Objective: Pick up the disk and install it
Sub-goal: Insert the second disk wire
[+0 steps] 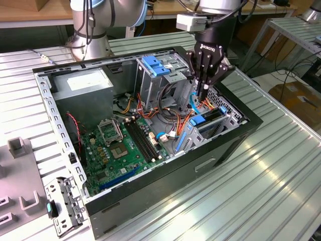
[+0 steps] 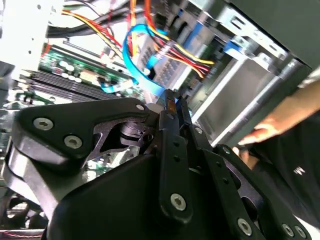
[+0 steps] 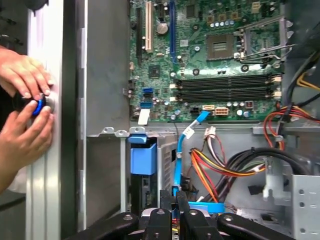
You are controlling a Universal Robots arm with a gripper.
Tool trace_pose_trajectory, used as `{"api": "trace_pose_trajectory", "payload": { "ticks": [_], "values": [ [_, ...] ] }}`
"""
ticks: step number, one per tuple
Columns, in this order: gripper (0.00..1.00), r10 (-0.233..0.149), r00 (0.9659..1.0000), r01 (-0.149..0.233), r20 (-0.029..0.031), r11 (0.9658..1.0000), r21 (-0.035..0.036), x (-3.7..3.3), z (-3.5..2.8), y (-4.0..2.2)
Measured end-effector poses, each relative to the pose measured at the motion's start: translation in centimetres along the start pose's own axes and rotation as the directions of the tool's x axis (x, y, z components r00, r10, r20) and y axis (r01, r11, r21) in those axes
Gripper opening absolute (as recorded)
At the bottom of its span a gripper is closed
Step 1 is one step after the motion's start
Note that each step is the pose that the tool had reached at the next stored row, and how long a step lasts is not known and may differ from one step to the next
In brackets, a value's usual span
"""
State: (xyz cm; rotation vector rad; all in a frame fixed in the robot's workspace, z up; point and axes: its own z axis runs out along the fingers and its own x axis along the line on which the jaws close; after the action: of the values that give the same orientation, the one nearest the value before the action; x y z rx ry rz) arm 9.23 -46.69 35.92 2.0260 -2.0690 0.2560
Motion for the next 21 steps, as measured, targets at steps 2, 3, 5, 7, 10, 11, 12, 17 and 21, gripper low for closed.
{"api": "trace_pose_trajectory", "payload": {
  "ticks": [2, 3, 5, 7, 10, 11, 12, 17, 21],
  "values": [
    [0.16, -0.001, 0.9994, 0.001, 0.0341, 1.0, 0.0018, 0.03, 0.02, 0.08],
    [0.16, -0.002, 0.9987, 0.002, 0.0517, 1.0, 0.0025, 0.05, 0.02, 0.12],
    [0.16, -0.003, 0.9971, 0.003, 0.0763, 1.0, 0.0037, 0.08, 0.03, 0.16],
    [0.16, -0.003, 0.997, 0.003, 0.0775, 1.0, 0.0036, 0.08, 0.04, 0.16],
    [0.16, -0.003, 0.997, 0.003, 0.0775, 1.0, 0.0036, 0.08, 0.03, 0.16],
    [0.16, -0.003, 0.997, 0.003, 0.0775, 1.0, 0.0036, 0.08, 0.03, 0.16],
    [0.16, -0.003, 0.997, 0.003, 0.0776, 1.0, 0.0037, 0.08, 0.03, 0.16],
    [0.16, -0.003, 0.997, 0.003, 0.0778, 1.0, 0.0036, 0.08, 0.03, 0.16],
    [0.16, 0.002, 0.9969, -0.004, 0.0786, 0.9996, 0.0289, 0.08, 0.05, 0.51]
  ]
}}
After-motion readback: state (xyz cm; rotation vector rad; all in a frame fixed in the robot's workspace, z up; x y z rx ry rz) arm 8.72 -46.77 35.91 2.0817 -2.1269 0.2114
